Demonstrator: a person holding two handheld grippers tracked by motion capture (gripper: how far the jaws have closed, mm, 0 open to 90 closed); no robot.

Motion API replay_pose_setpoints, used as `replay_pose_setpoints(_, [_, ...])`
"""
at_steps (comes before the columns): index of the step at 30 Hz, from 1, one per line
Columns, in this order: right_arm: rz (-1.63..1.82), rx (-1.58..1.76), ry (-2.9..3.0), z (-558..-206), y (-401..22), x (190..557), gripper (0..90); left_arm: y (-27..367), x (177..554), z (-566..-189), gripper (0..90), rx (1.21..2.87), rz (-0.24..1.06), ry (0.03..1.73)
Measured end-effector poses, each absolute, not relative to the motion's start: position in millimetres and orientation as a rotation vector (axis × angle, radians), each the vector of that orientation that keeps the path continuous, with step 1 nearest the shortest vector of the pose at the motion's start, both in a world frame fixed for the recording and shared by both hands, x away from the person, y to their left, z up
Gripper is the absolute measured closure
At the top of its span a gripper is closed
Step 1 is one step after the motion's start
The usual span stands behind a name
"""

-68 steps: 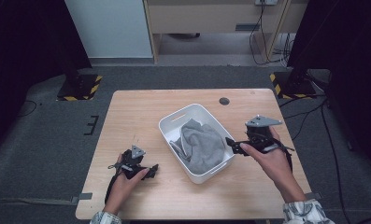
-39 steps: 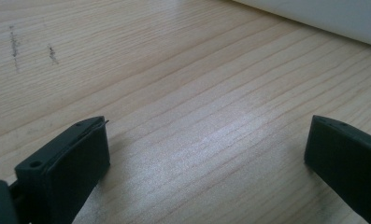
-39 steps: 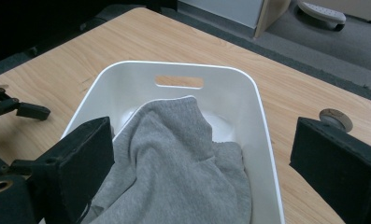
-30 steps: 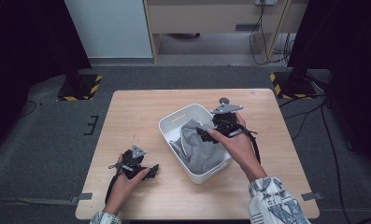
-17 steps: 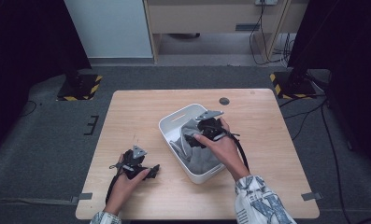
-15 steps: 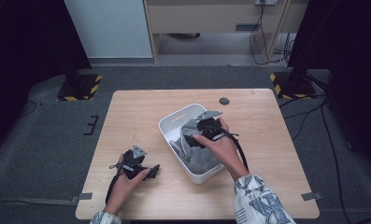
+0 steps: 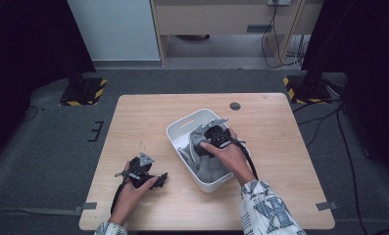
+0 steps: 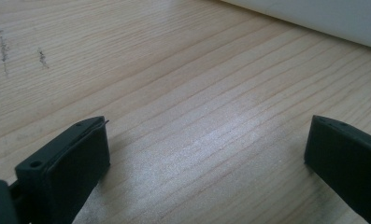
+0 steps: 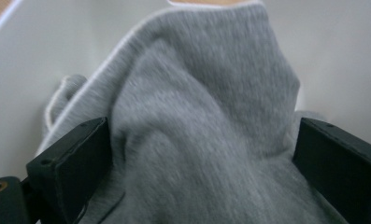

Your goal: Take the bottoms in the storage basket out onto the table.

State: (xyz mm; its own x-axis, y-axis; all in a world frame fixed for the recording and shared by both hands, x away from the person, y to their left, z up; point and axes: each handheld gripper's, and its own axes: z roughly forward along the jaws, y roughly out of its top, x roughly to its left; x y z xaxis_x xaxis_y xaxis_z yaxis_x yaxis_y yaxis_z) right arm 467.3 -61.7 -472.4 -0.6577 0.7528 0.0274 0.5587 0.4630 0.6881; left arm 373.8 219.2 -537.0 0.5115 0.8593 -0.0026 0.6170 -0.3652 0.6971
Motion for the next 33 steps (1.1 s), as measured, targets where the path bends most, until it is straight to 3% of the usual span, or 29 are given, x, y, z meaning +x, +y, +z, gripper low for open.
replay_pose_setpoints(33, [0.808, 1.230, 2.498, -501, -48, 478, 0.3, 219, 374, -537, 0.0, 2.106, 0.484, 1.199])
